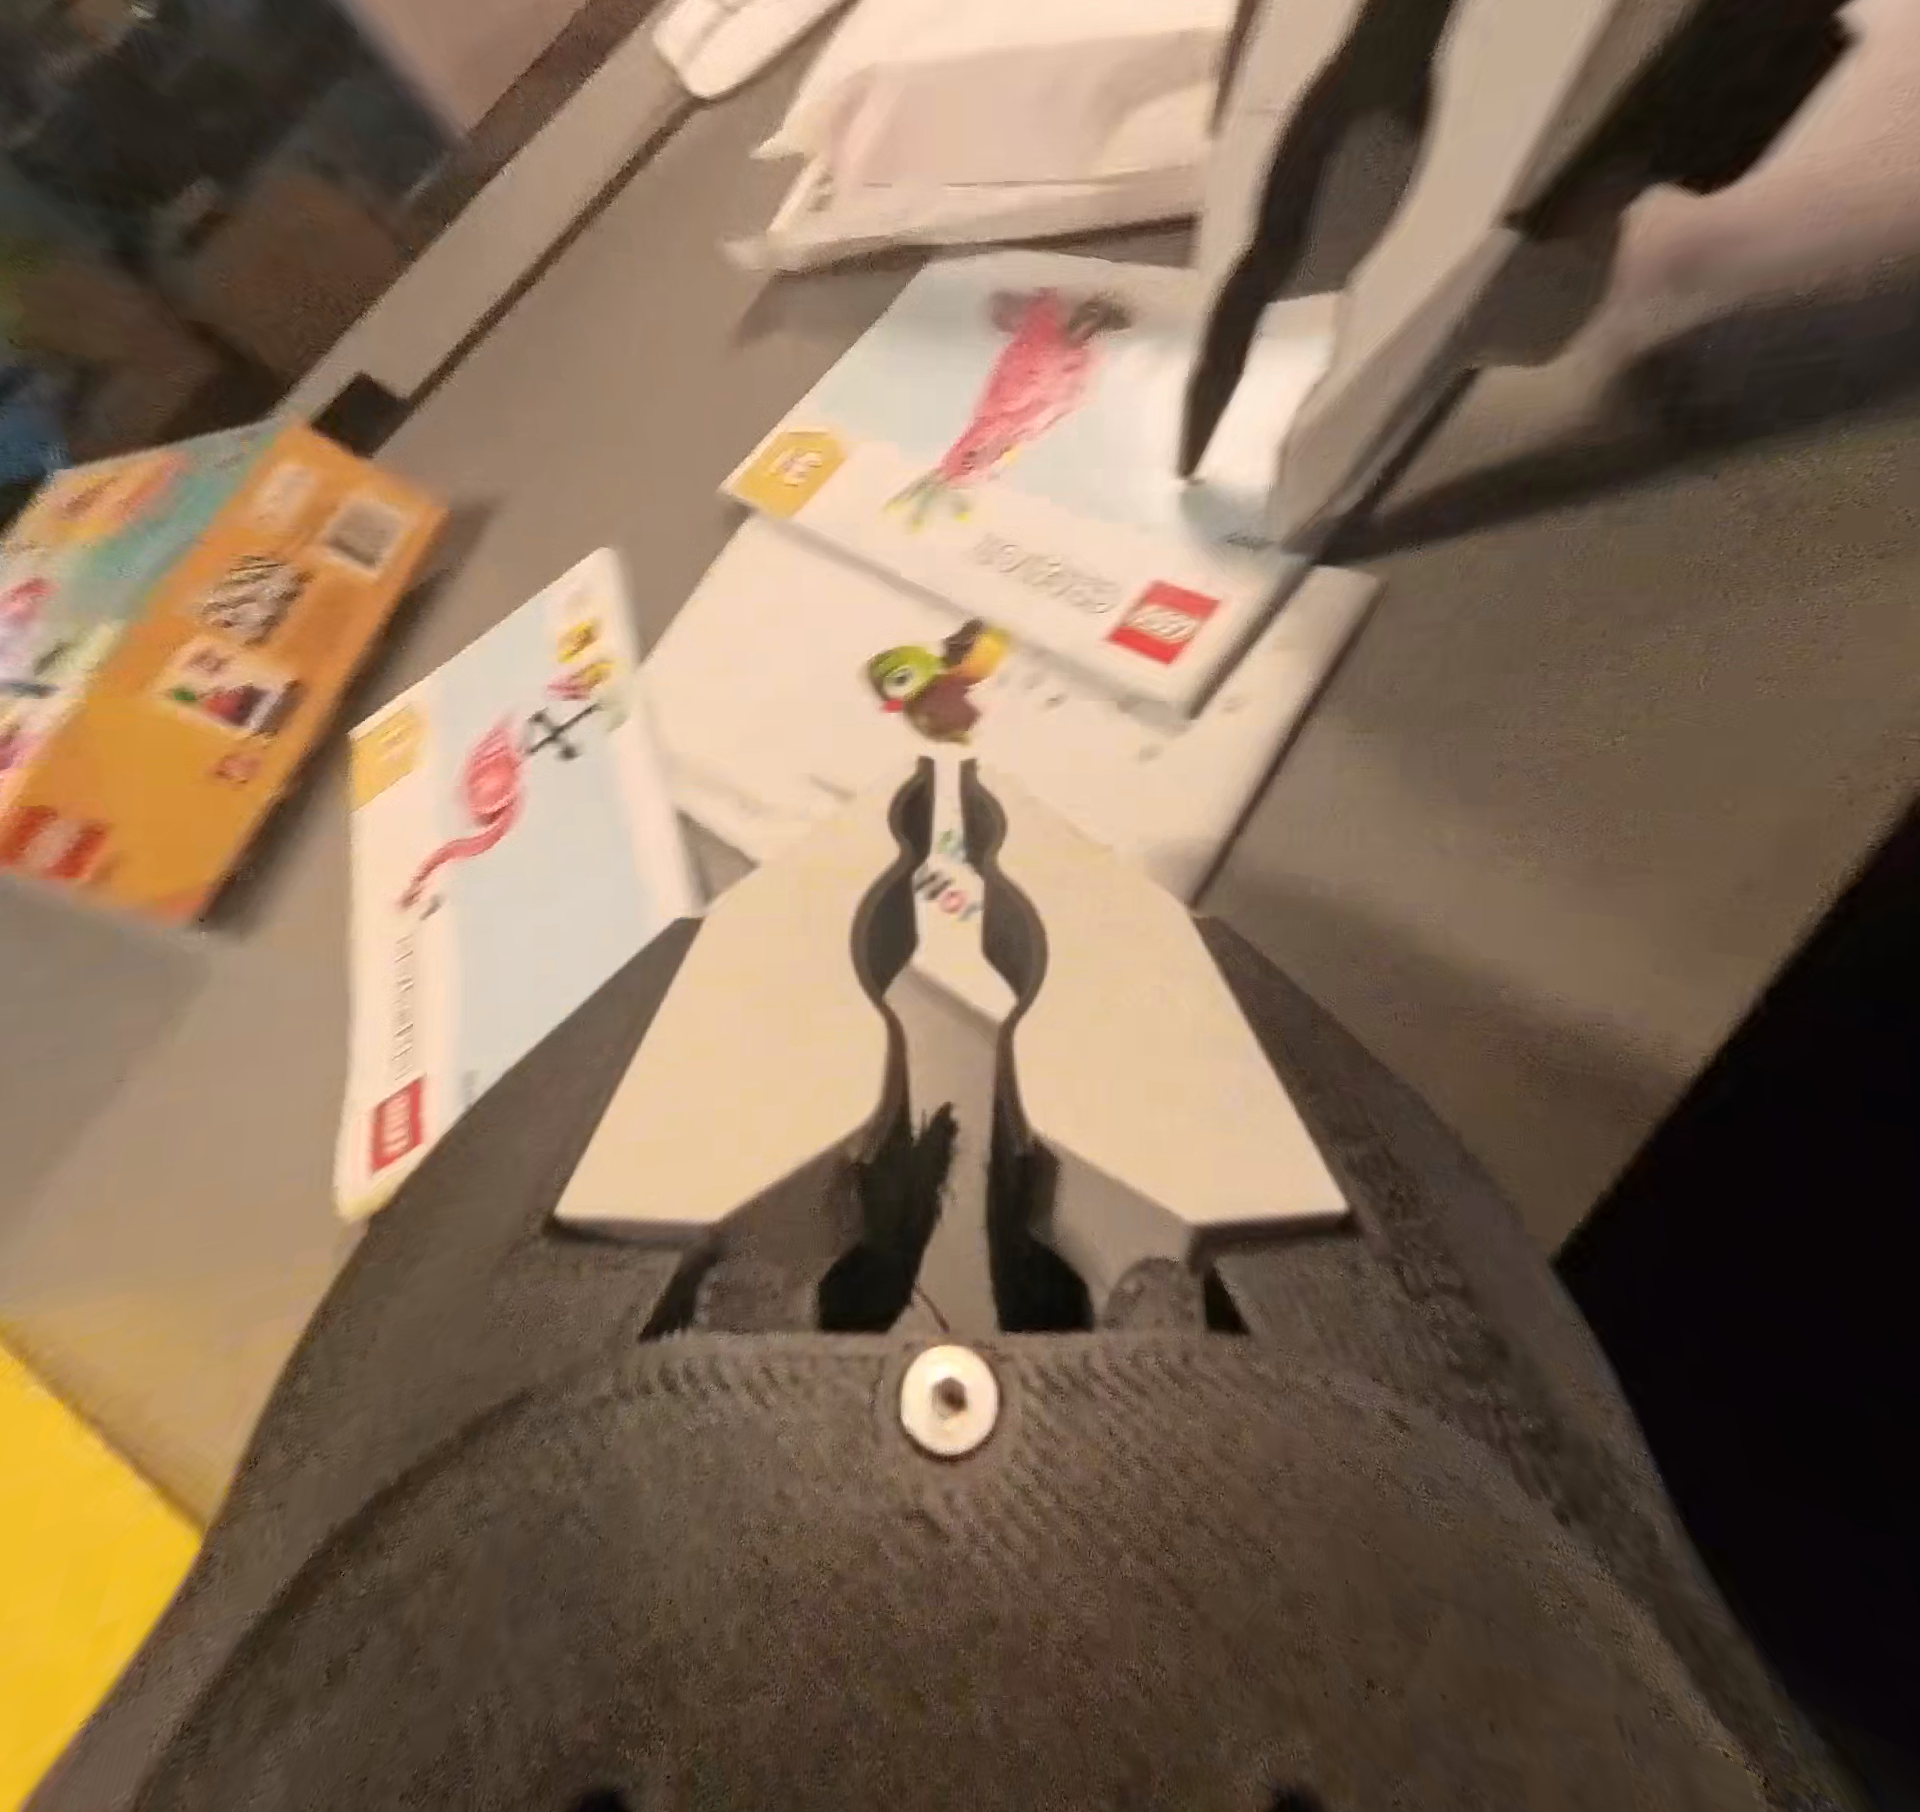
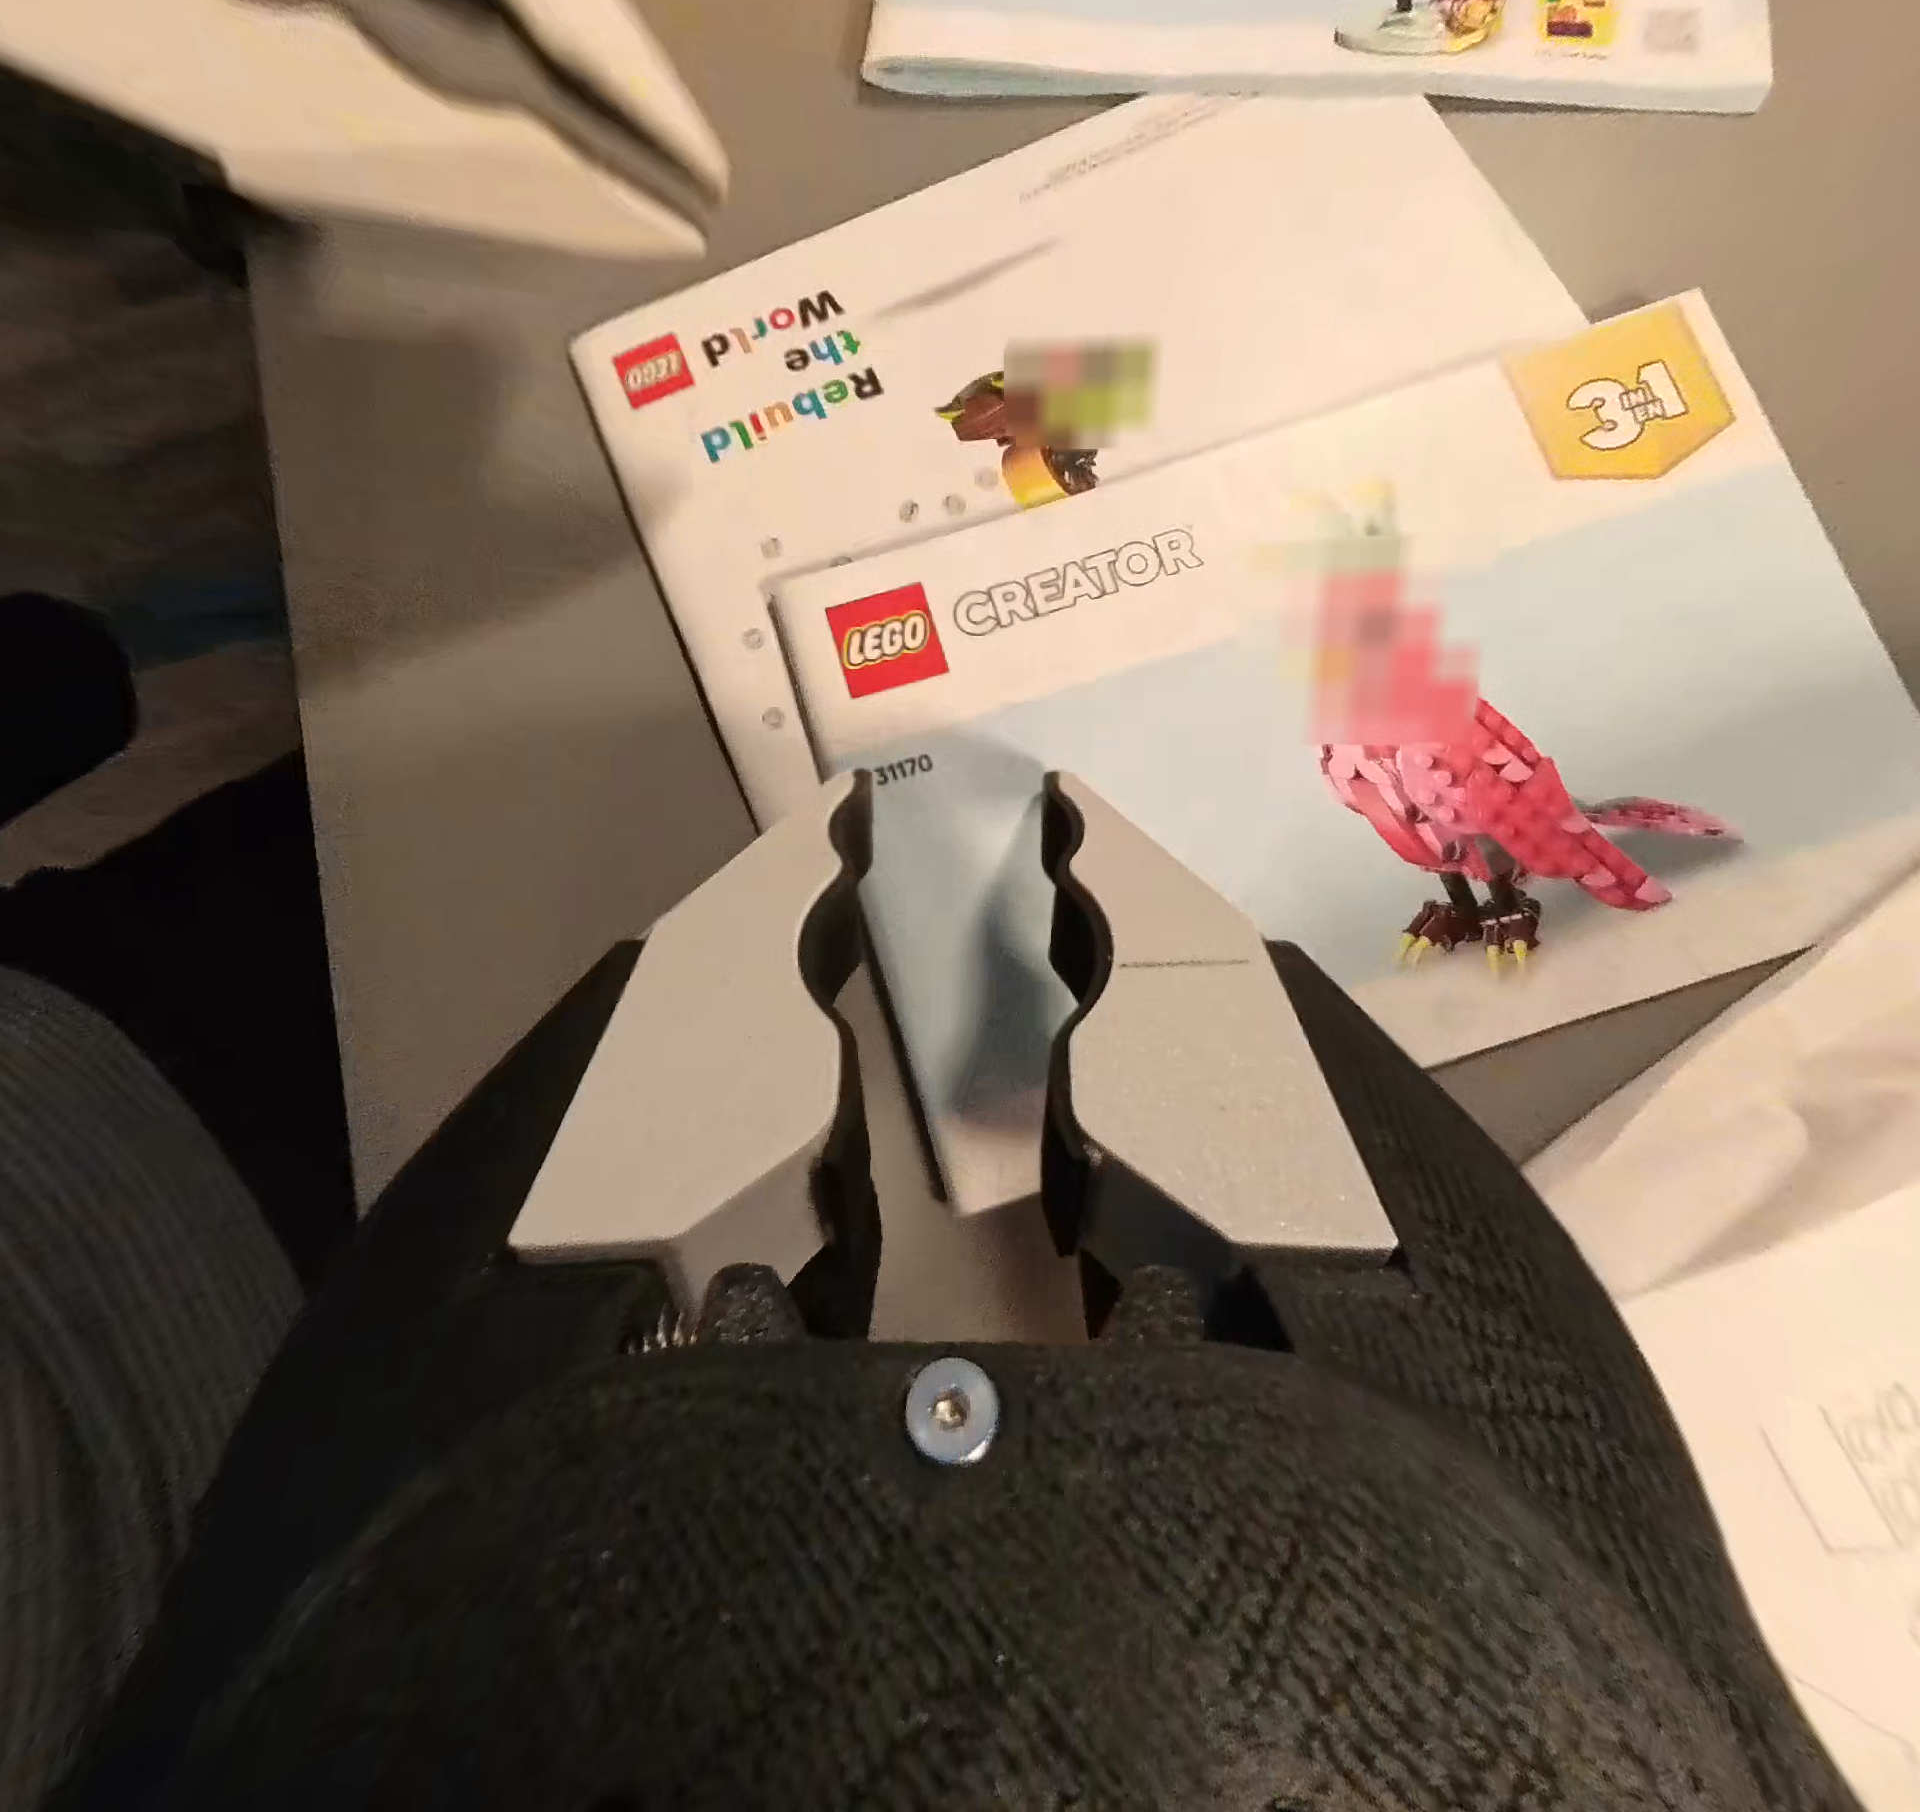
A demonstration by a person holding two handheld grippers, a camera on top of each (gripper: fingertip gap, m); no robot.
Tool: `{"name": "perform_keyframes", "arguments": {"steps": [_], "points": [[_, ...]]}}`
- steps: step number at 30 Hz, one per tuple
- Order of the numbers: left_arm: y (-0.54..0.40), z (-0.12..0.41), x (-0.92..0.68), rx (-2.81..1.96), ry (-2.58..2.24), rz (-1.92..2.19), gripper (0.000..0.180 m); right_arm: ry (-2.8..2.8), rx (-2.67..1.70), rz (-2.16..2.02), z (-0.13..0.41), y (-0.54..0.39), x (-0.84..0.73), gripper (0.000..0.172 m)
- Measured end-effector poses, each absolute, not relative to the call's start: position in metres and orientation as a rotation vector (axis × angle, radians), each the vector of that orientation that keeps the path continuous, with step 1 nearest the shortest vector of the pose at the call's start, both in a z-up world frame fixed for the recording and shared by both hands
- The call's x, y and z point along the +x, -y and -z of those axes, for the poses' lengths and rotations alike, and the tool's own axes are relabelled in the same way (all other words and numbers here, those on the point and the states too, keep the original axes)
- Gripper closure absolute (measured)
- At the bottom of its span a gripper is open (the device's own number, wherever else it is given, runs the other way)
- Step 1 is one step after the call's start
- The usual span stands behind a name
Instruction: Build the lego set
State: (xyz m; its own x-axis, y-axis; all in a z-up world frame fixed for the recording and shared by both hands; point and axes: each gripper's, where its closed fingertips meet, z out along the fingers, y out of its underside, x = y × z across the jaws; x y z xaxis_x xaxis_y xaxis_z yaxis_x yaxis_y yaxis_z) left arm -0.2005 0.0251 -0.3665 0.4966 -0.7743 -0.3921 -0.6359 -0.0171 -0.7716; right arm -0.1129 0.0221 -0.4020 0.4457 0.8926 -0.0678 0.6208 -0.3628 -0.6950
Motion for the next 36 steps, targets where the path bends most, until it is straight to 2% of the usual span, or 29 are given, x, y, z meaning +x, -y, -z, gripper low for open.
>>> {"name": "perform_keyframes", "arguments": {"steps": [3, 6, 12, 13, 16, 17, 21, 25, 26, 27, 28, 29, 30, 31, 32, 33, 34, 36], "points": [[-0.028, 0.39, -0.19, -1.795, -1.302, 0.09, 0.18, 1.221, -2.126, -0.428, 0.404, -0.042, -0.104, 0.156], [-0.037, 0.407, -0.187, -1.949, -1.26, 0.21, 0.18, 1.179, -2.129, -0.23, 0.406, -0.066, -0.091, 0.172], [-0.029, 0.408, -0.192, -2.008, -1.282, 0.22, 0.18, 1.128, -2.12, -0.179, 0.403, -0.087, -0.088, 0.172], [-0.025, 0.408, -0.194, -2.018, -1.28, 0.234, 0.18, 1.19, -2.058, -0.268, 0.397, -0.078, -0.102, 0.163], [-0.006, 0.408, -0.202, -2.044, -1.272, 0.279, 0.18, 1.51, -1.724, -0.851, 0.37, 0.01, -0.161, 0.111], [0.002, 0.408, -0.204, -2.047, -1.272, 0.288, 0.18, 1.606, -1.658, -0.928, 0.37, 0.033, -0.167, 0.102], [0.033, 0.408, -0.215, -2.055, -1.254, 0.297, 0.18, 1.836, -1.725, -0.803, 0.408, 0.06, -0.17, 0.074], [0.069, 0.402, -0.216, -1.984, -1.242, 0.346, 0.18, 1.81, -1.785, -0.999, 0.4, 0.089, -0.182, 0.07], [0.081, 0.398, -0.211, -1.909, -1.269, 0.35, 0.163, 1.818, -1.791, -1.059, 0.397, 0.098, -0.182, 0.07], [0.094, 0.398, -0.207, -1.837, -1.331, 0.311, 0.129, 1.828, -1.809, -1.173, 0.392, 0.109, -0.183, 0.069], [0.099, 0.404, -0.21, -1.796, -1.391, 0.191, 0.106, 1.828, -1.82, -1.3, 0.385, 0.119, -0.184, 0.068], [0.099, 0.413, -0.216, -1.763, -1.458, 0.018, 0.092, 1.782, -1.792, -1.362, 0.377, 0.118, -0.188, 0.067], [0.096, 0.423, -0.224, -1.712, -1.525, -0.189, 0.088, 1.712, -1.75, -1.352, 0.369, 0.108, -0.191, 0.07], [0.091, 0.429, -0.231, -1.624, -1.583, -0.387, 0.096, 1.634, -1.719, -1.295, 0.362, 0.092, -0.193, 0.07], [0.087, 0.429, -0.234, -1.508, -1.605, -0.55, 0.128, 1.555, -1.691, -1.224, 0.355, 0.074, -0.192, 0.071], [0.081, 0.421, -0.235, -1.394, -1.57, -0.681, 0.149, 1.497, -1.686, -1.15, 0.35, 0.057, -0.189, 0.072], [0.083, 0.42, -0.235, -1.348, -1.575, -0.724, 0.154, 1.458, -1.695, -1.077, 0.348, 0.042, -0.183, 0.074], [0.088, 0.405, -0.232, -1.412, -1.443, -0.622, 0.178, 1.374, -1.678, -0.991, 0.337, 0.017, -0.173, 0.079]]}}
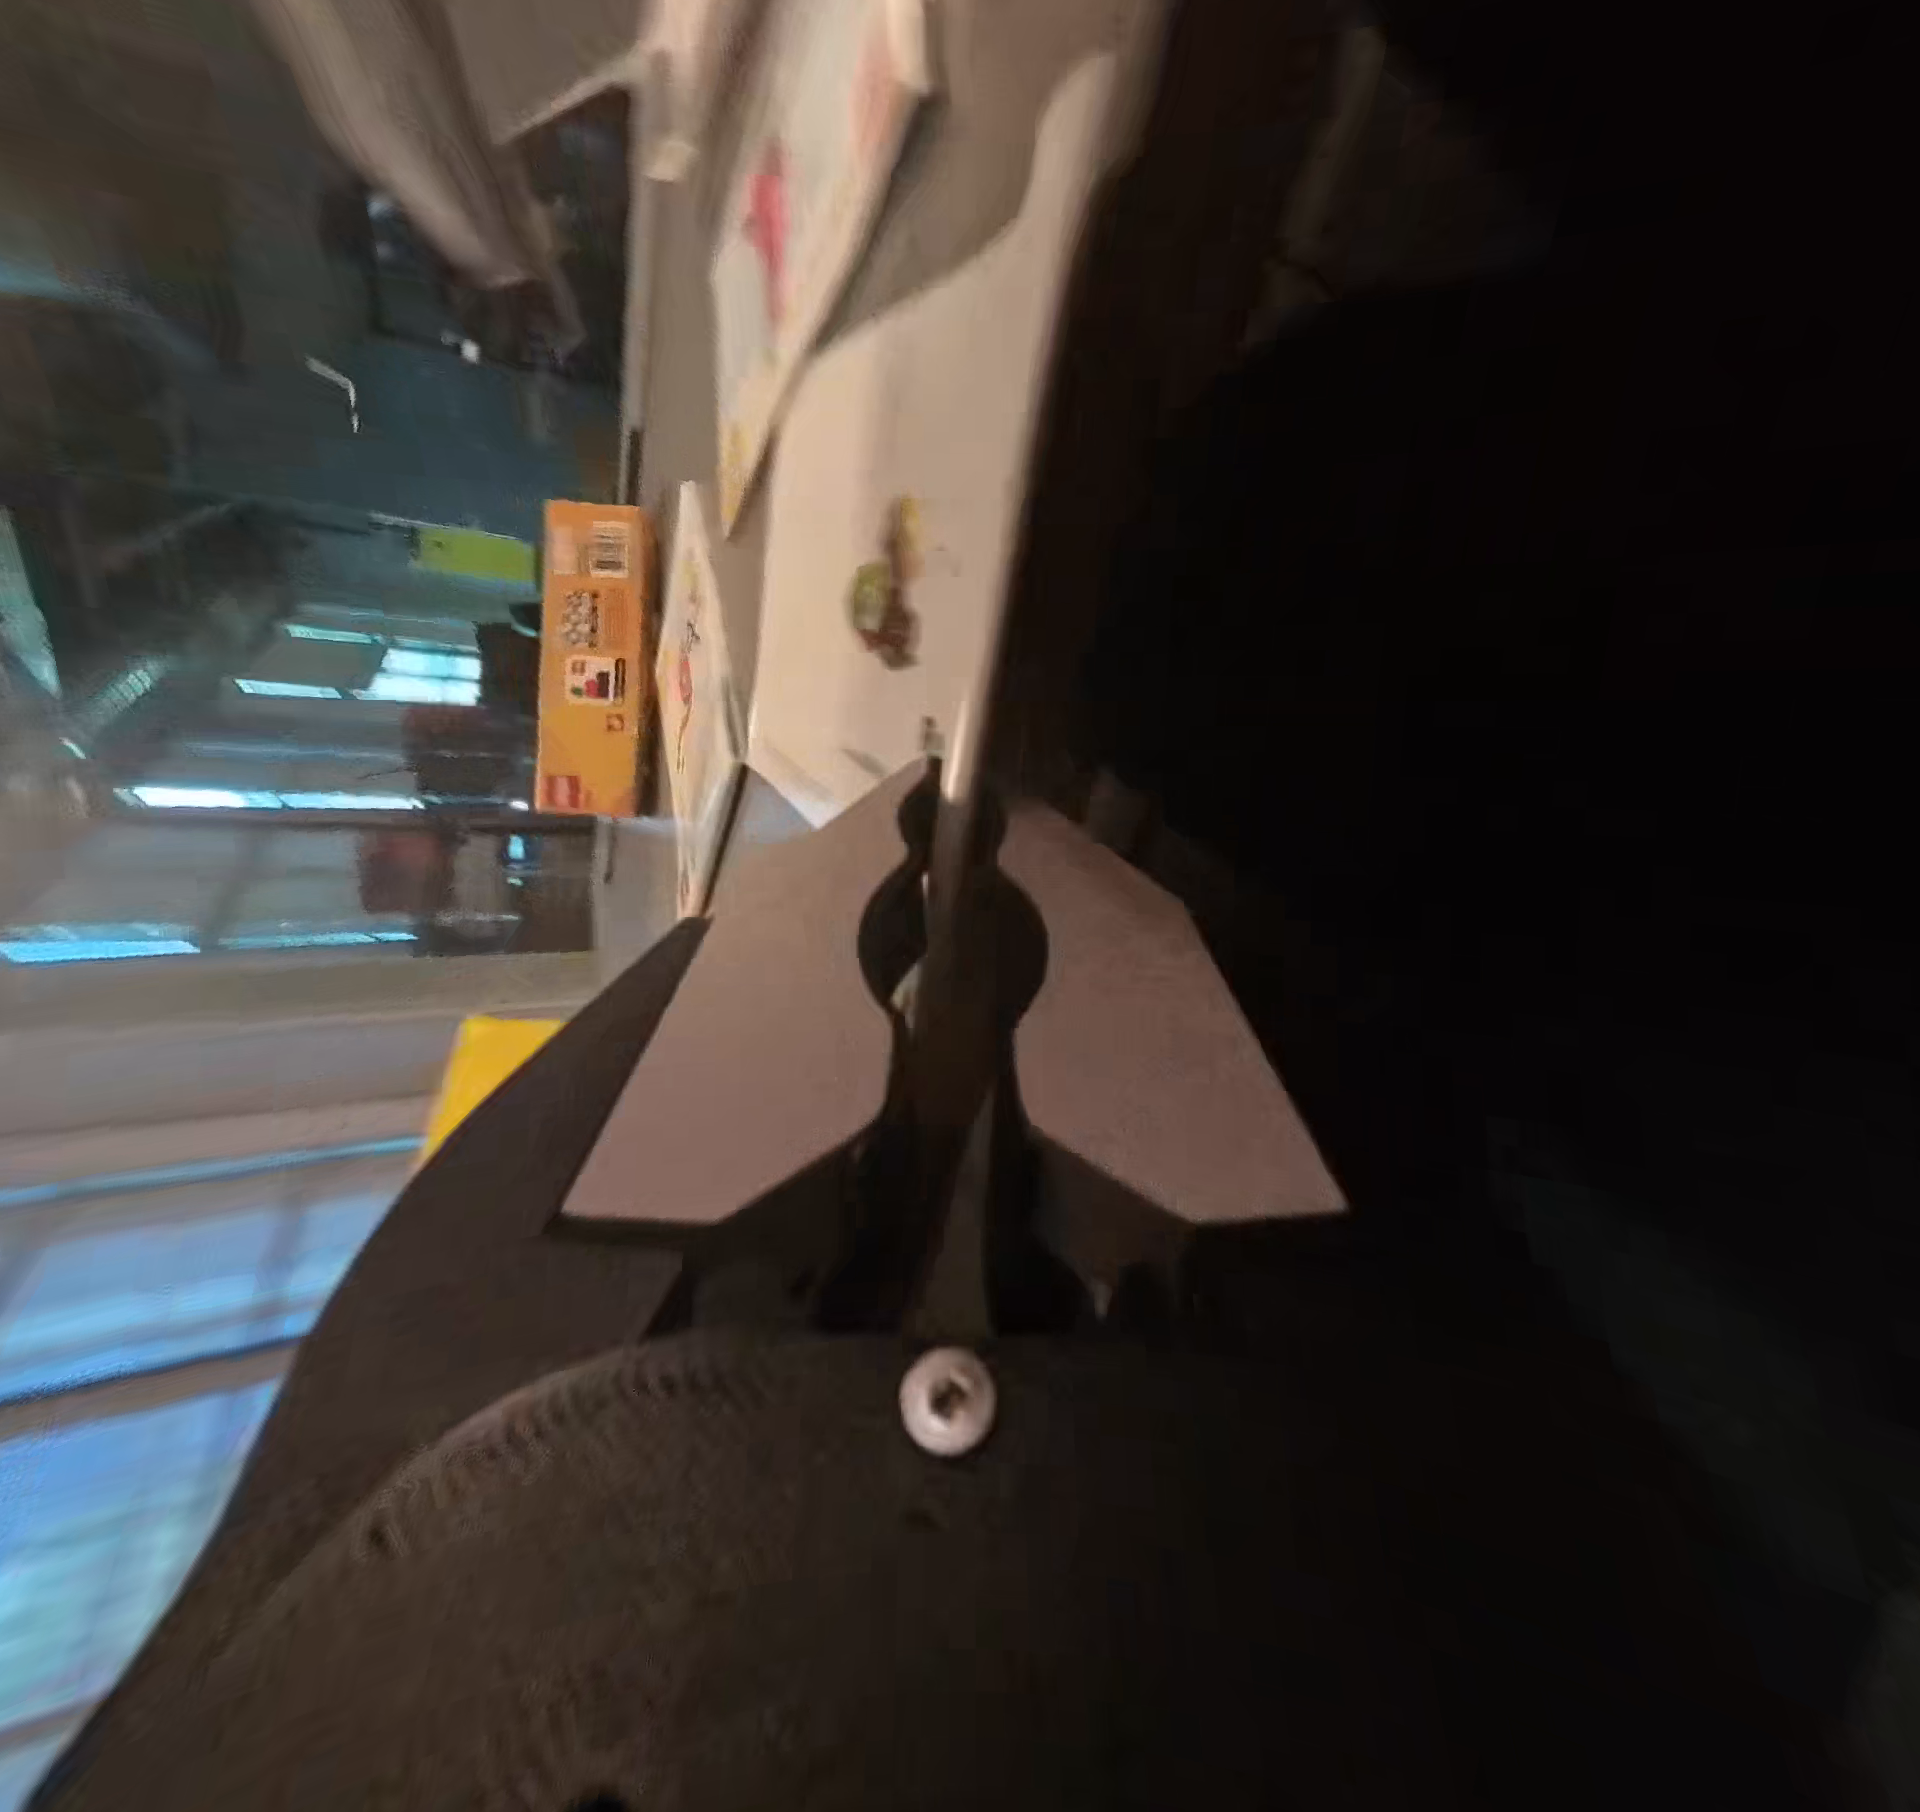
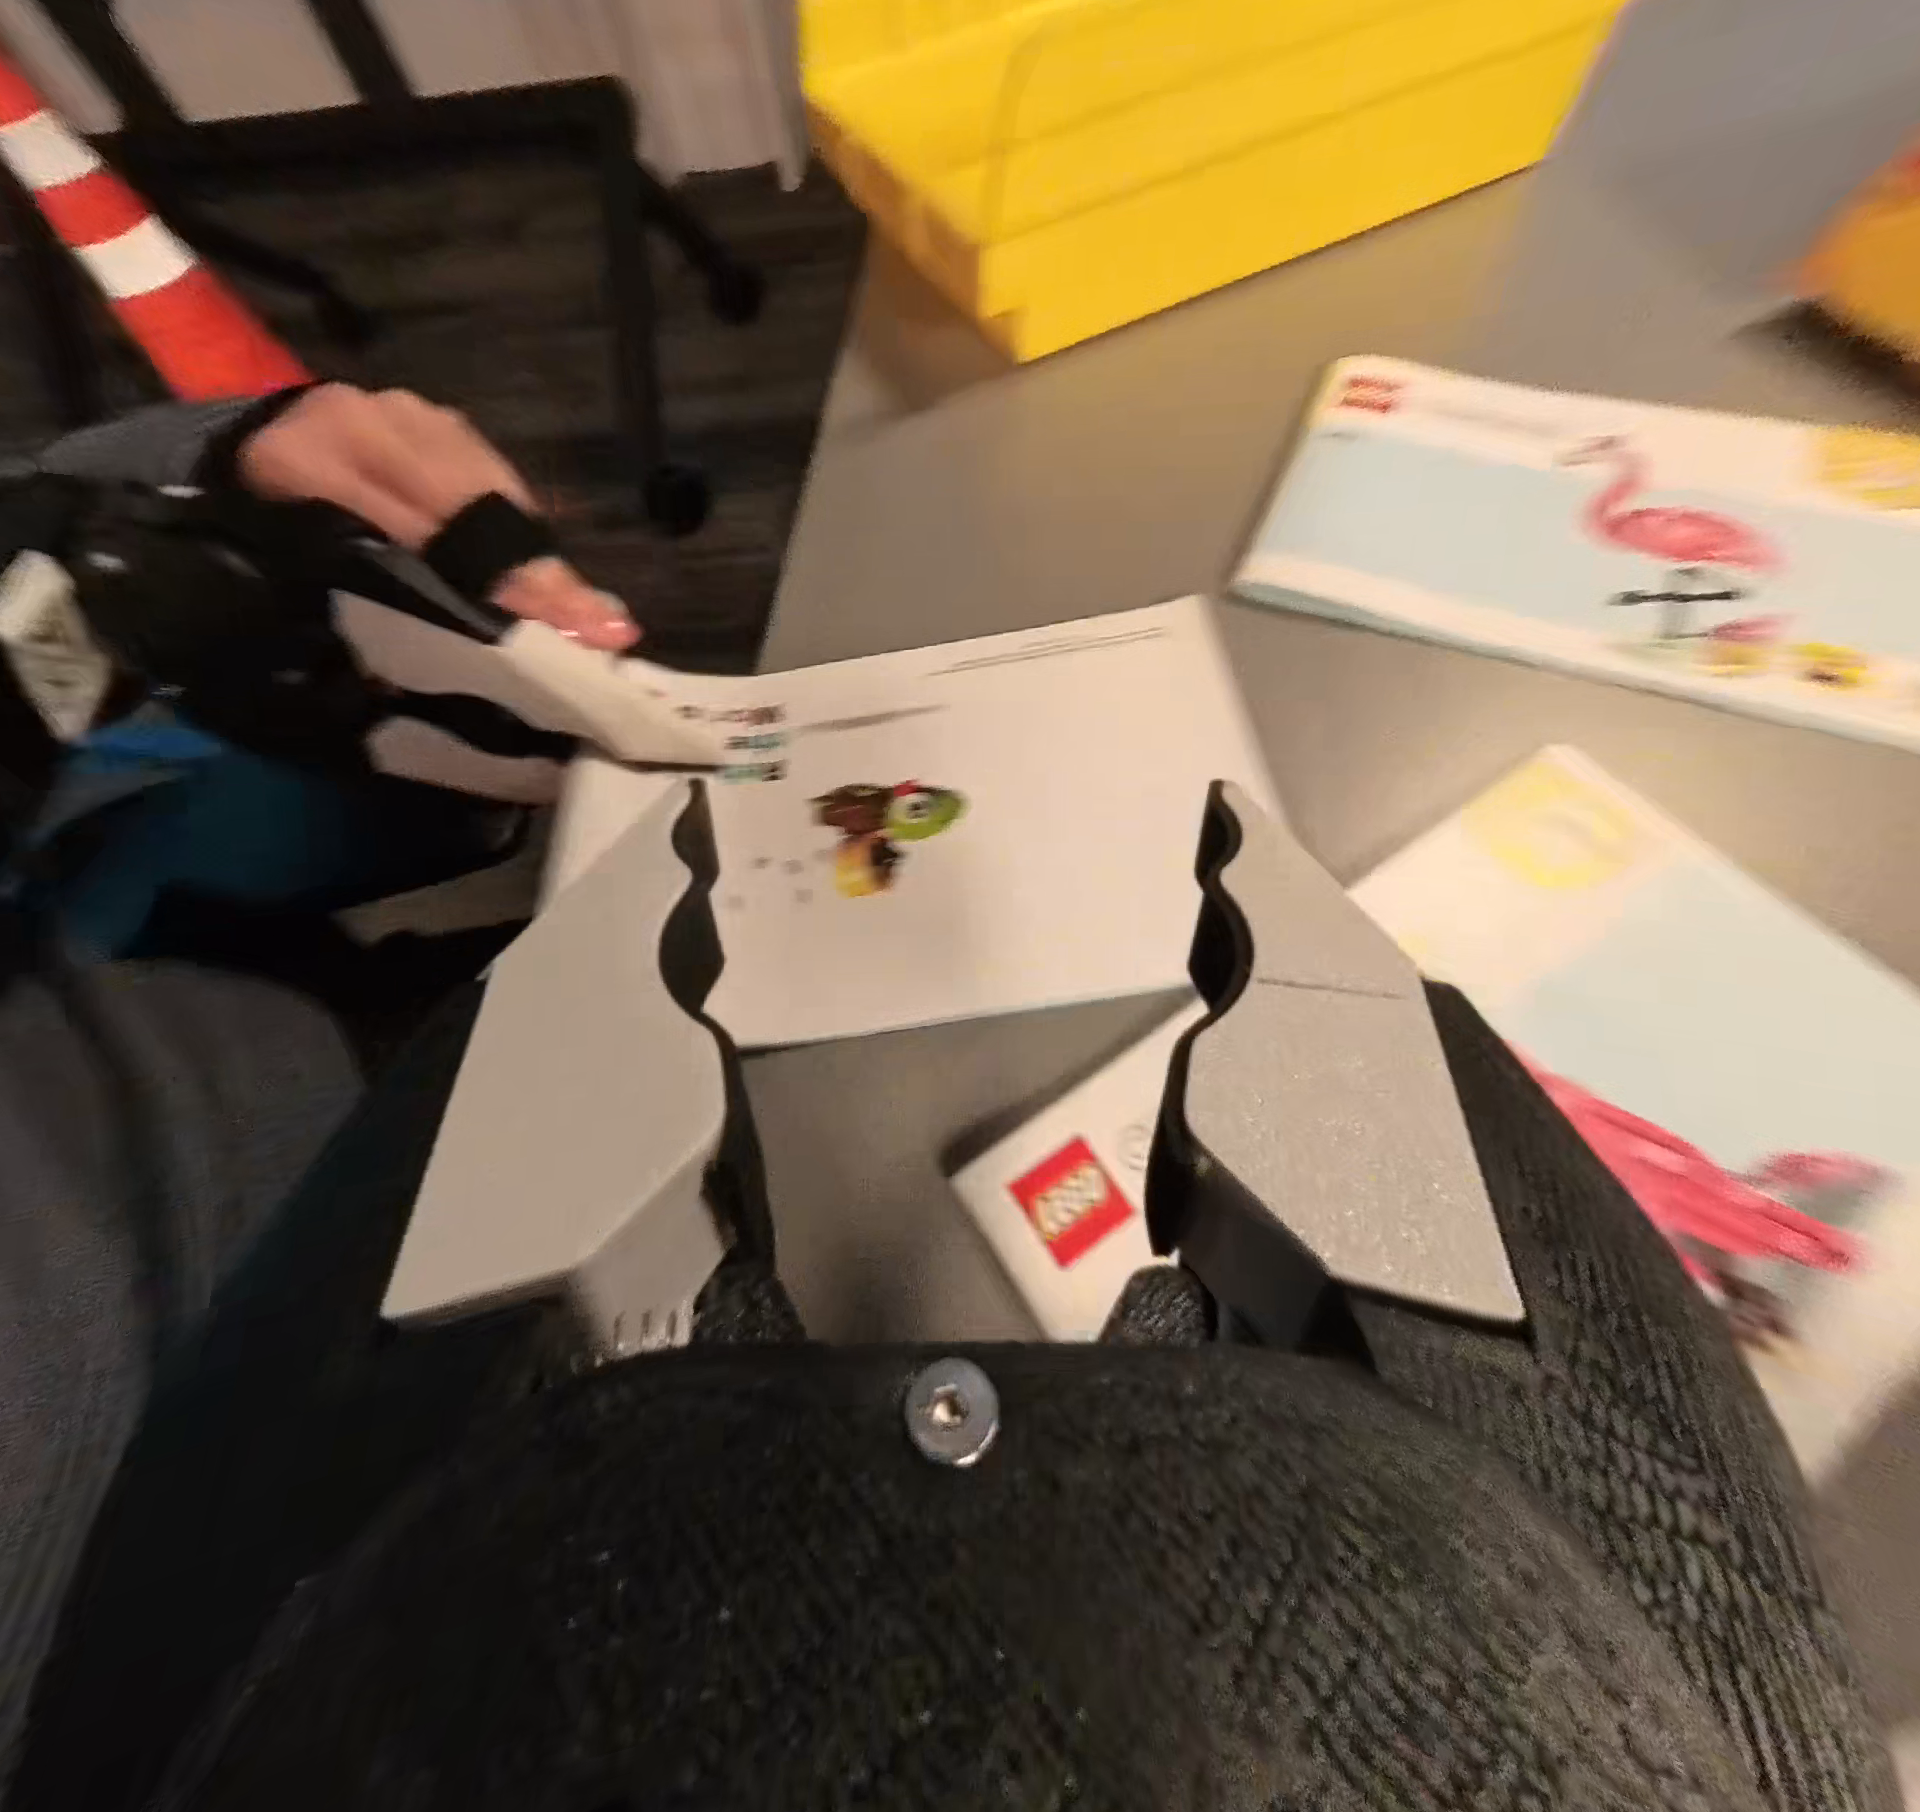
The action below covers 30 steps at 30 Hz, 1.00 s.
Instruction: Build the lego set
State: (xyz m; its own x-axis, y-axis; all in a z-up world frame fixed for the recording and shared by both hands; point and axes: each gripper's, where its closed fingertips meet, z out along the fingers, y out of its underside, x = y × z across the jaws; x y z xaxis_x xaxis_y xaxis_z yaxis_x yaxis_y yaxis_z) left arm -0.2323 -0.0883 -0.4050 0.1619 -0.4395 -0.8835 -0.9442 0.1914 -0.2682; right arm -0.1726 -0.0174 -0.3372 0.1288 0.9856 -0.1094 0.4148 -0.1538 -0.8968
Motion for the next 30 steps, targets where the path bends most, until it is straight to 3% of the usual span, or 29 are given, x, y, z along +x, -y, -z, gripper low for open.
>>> {"name": "perform_keyframes", "arguments": {"steps": [8, 13, 21, 23, 24, 28, 29, 30], "points": [[0.079, 0.296, -0.25, -1.642, -0.721, 0.146, 0.179, 1.217, -1.552, -1.052, 0.275, -0.008, -0.157, 0.084], [0.052, 0.22, -0.244, -1.536, -0.568, 0.503, 0.18, 1.252, -1.412, -1.243, 0.253, -0.005, -0.176, 0.046], [0.015, 0.124, -0.232, -1.204, -0.453, 0.833, 0.18, 0.812, -1.411, -1.975, 0.216, -0.048, -0.198, 0.036], [0.003, 0.109, -0.232, -1.135, -0.373, 0.935, 0.18, 0.755, -1.305, -2.168, 0.204, -0.047, -0.202, 0.048], [-0.005, 0.104, -0.235, -1.104, -0.326, 0.957, 0.18, 0.732, -1.235, -2.269, 0.196, -0.046, -0.201, 0.063], [-0.026, 0.108, -0.263, -1.038, -0.104, 0.922, 0.18, 0.599, -1.186, -2.246, 0.177, -0.087, -0.191, 0.168], [-0.026, 0.116, -0.267, -1.044, -0.088, 0.884, 0.177, 0.605, -1.262, -2.154, 0.177, -0.105, -0.191, 0.172], [-0.027, 0.128, -0.271, -1.075, -0.08, 0.828, 0.163, 0.644, -1.352, -2.086, 0.179, -0.12, -0.193, 0.172]]}}
